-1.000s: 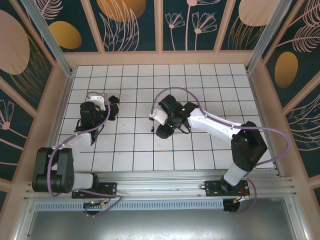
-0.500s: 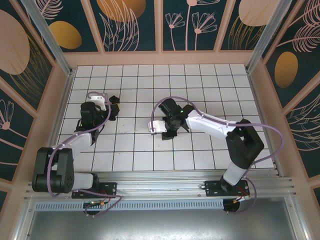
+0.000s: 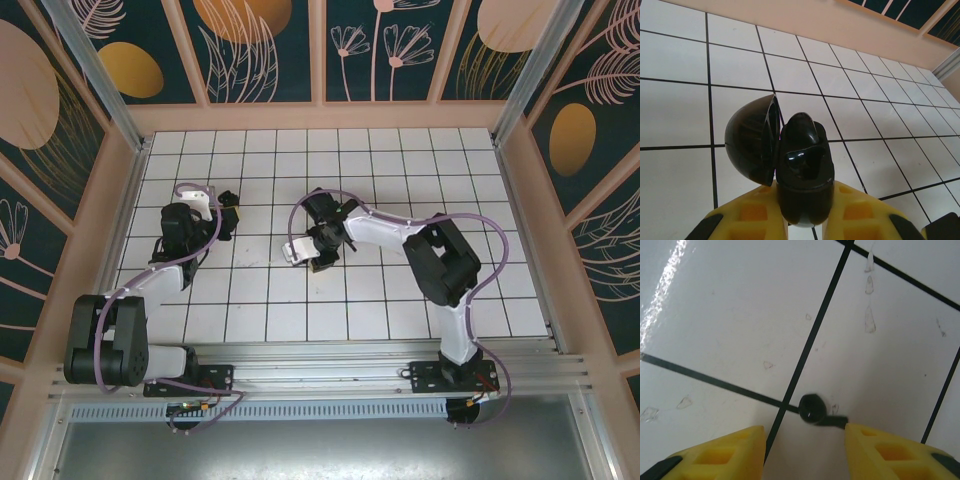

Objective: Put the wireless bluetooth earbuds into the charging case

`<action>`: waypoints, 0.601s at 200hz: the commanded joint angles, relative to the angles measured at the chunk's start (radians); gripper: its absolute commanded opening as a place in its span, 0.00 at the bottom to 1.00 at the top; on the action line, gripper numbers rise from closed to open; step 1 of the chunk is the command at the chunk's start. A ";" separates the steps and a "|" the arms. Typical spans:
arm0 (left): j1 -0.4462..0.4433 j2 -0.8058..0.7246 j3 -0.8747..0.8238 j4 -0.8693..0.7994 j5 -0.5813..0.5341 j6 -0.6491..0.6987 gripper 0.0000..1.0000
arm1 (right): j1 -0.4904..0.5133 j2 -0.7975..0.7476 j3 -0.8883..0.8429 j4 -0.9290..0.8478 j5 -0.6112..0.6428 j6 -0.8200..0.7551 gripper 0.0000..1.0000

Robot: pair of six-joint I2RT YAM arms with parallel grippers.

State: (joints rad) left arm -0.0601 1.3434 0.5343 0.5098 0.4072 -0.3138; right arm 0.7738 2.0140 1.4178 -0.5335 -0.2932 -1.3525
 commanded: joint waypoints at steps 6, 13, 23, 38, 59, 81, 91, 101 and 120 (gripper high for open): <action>-0.006 0.006 0.026 -0.011 -0.004 0.026 0.01 | -0.002 0.048 0.051 -0.012 -0.067 -0.030 0.46; -0.006 0.005 0.024 -0.011 -0.004 0.025 0.01 | -0.004 0.058 0.060 -0.014 -0.070 -0.029 0.46; -0.007 0.006 0.023 -0.010 -0.006 0.025 0.01 | -0.004 0.071 0.072 -0.019 -0.070 -0.029 0.46; -0.006 0.006 0.021 -0.010 -0.007 0.025 0.01 | -0.007 0.093 0.097 -0.034 -0.075 -0.030 0.46; -0.006 0.009 0.022 -0.011 -0.007 0.026 0.01 | -0.016 0.124 0.133 -0.058 -0.083 -0.027 0.46; -0.006 0.009 0.026 -0.016 -0.010 0.030 0.01 | -0.026 0.156 0.175 -0.107 -0.089 -0.025 0.46; -0.006 0.008 0.027 -0.019 -0.013 0.033 0.01 | -0.030 0.166 0.191 -0.136 -0.086 -0.028 0.46; -0.007 0.007 0.026 -0.019 -0.013 0.035 0.01 | -0.032 0.172 0.199 -0.151 -0.076 -0.025 0.45; -0.007 0.007 0.025 -0.021 -0.015 0.035 0.01 | -0.040 0.190 0.217 -0.197 -0.060 -0.017 0.44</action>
State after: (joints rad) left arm -0.0601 1.3457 0.5354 0.4934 0.4030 -0.3000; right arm 0.7475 2.1677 1.5921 -0.6231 -0.3519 -1.3636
